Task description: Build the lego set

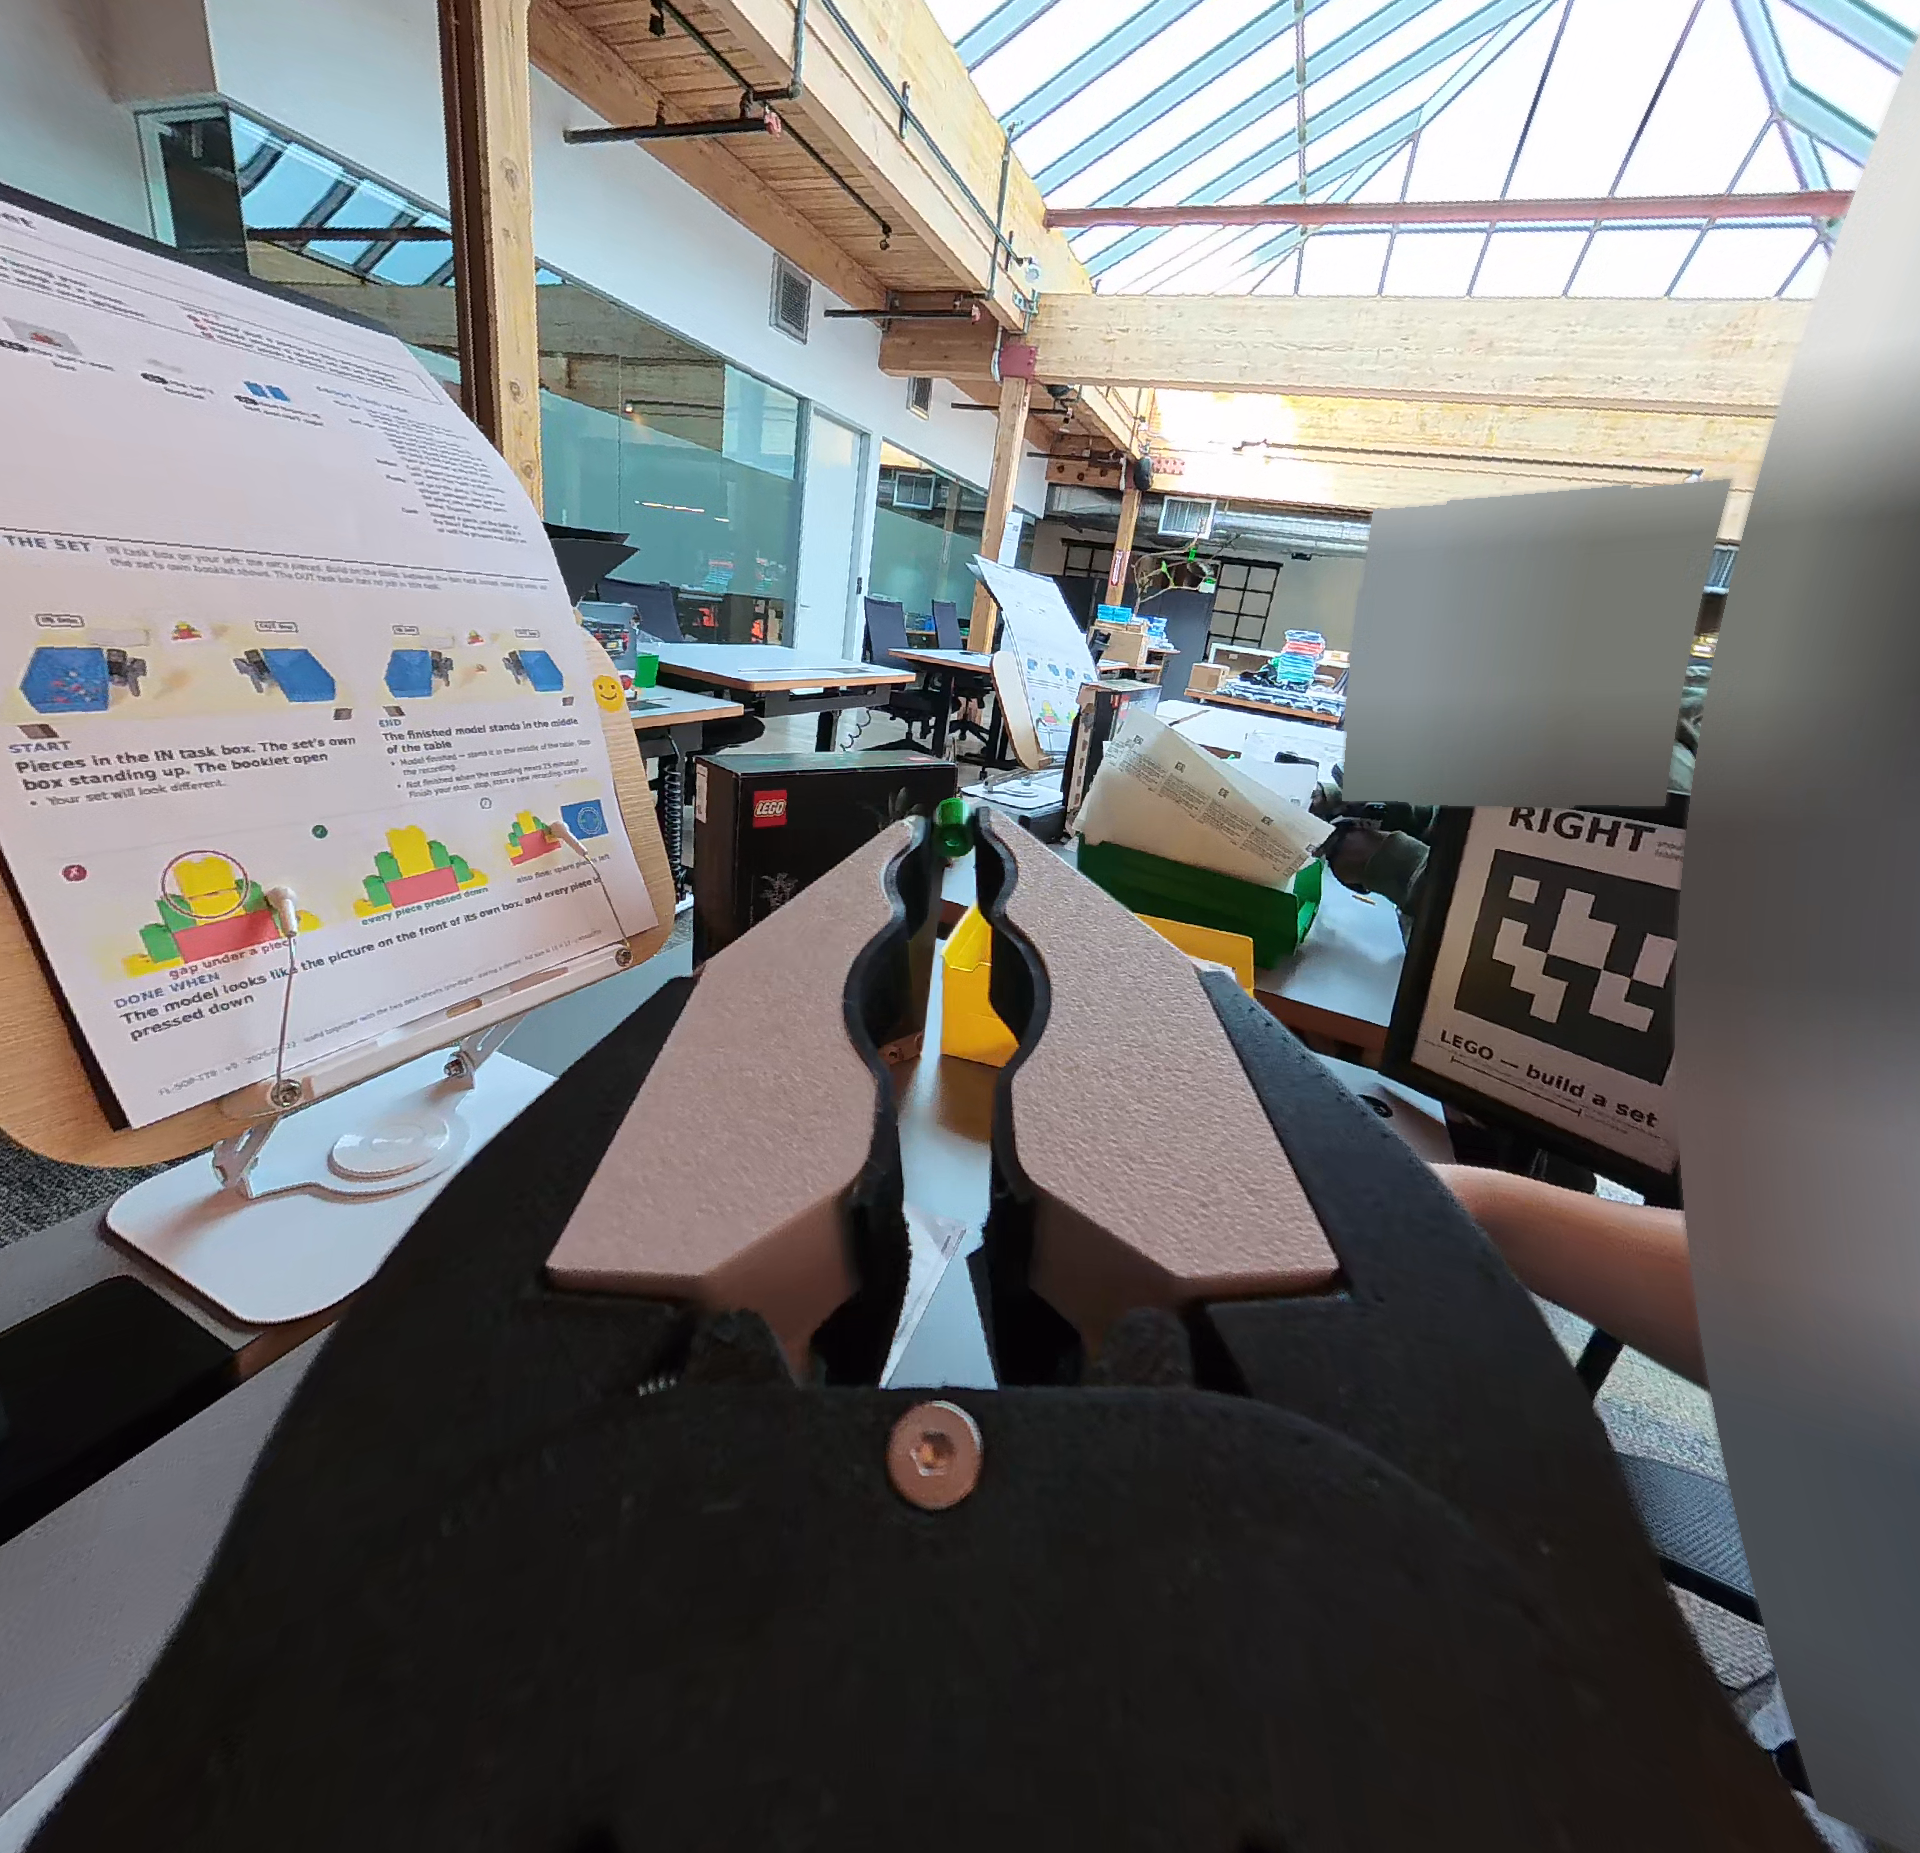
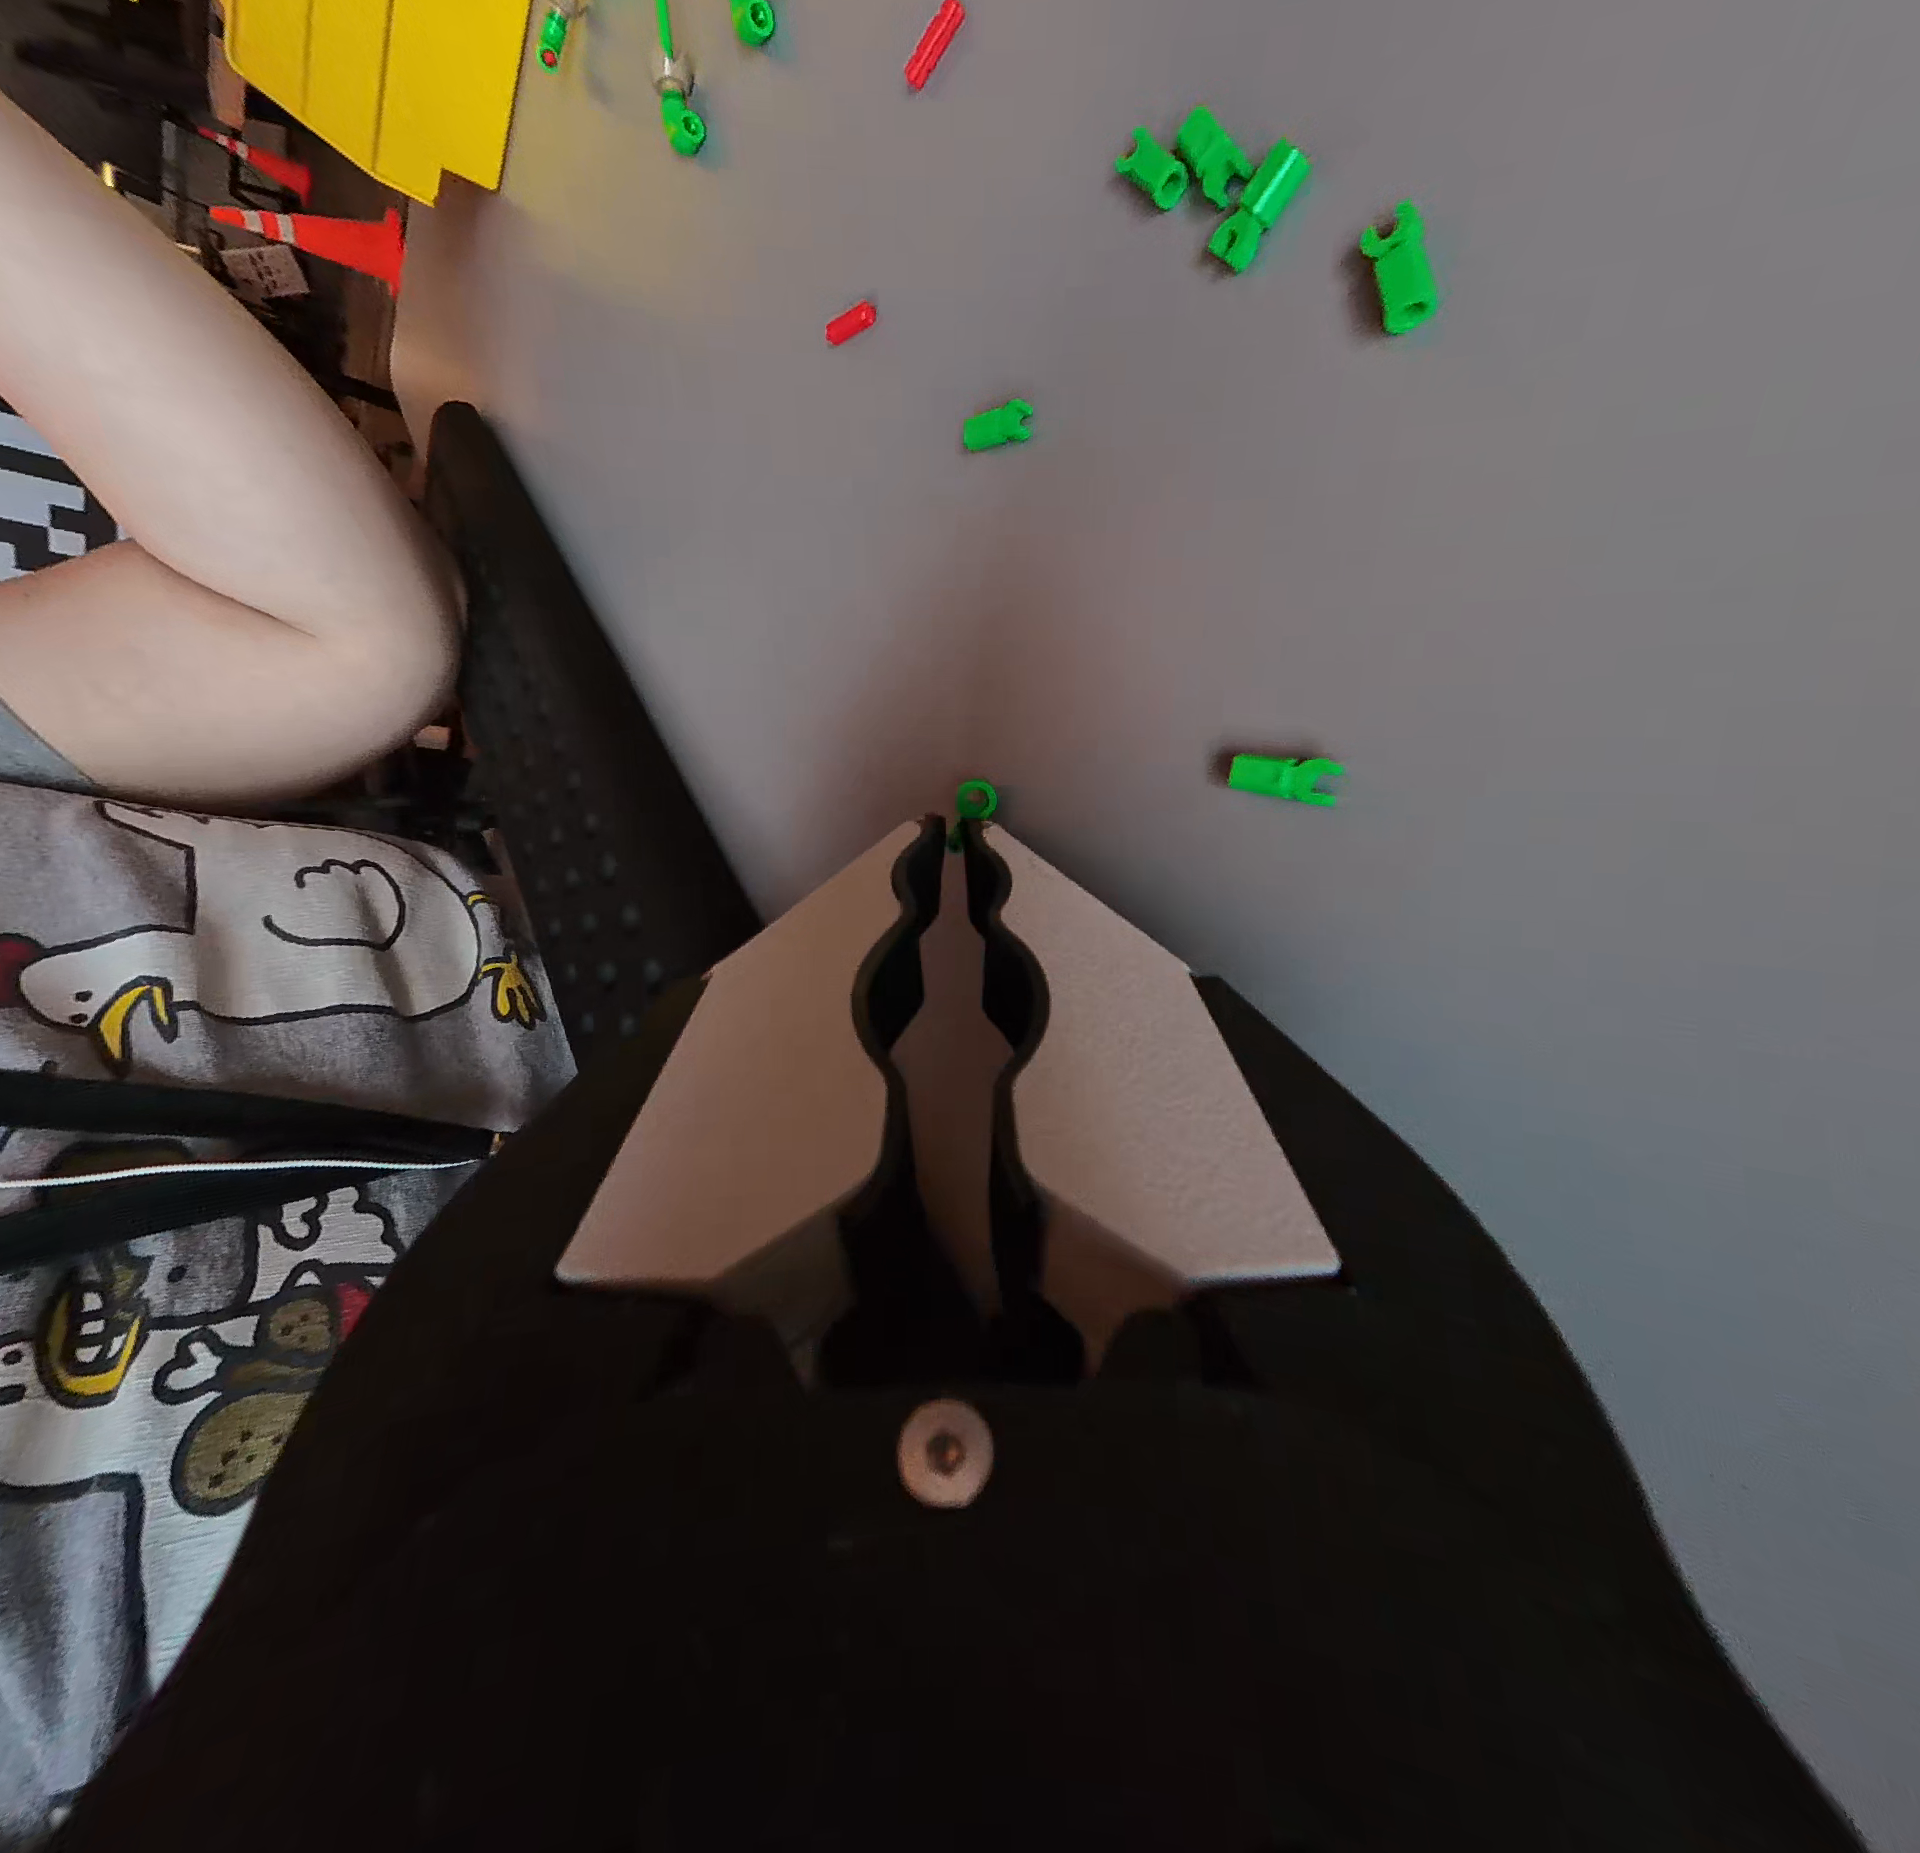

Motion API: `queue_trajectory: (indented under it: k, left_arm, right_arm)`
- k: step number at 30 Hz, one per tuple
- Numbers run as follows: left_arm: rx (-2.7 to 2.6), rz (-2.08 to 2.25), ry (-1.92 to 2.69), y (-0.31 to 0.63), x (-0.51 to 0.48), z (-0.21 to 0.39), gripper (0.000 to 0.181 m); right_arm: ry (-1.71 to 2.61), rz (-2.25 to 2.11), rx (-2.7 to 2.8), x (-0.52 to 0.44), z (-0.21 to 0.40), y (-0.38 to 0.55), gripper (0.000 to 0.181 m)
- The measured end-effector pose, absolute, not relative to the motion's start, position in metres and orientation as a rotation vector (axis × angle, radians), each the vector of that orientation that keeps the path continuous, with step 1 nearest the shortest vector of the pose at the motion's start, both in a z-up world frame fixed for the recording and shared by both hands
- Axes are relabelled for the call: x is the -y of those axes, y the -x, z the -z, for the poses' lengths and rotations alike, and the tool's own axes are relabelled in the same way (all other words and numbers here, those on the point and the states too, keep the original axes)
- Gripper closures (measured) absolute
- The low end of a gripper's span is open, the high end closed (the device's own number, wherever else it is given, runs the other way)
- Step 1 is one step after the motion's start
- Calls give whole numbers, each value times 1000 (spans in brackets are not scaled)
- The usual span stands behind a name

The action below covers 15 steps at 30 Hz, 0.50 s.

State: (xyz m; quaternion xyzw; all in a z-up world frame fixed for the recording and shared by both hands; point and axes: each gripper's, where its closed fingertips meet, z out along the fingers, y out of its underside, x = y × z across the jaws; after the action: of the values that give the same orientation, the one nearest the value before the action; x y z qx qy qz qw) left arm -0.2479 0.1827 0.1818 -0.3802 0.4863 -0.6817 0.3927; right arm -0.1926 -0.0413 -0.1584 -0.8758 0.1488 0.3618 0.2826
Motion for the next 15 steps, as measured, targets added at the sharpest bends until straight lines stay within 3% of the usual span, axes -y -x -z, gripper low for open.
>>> queue_trajectory:
  k: [15]
  left_arm:
    - [-1255, 1731, 977, 242, -180, -178, 176]
  right_arm:
    - [2519, -58, -45, 46, 161, 173, 161]
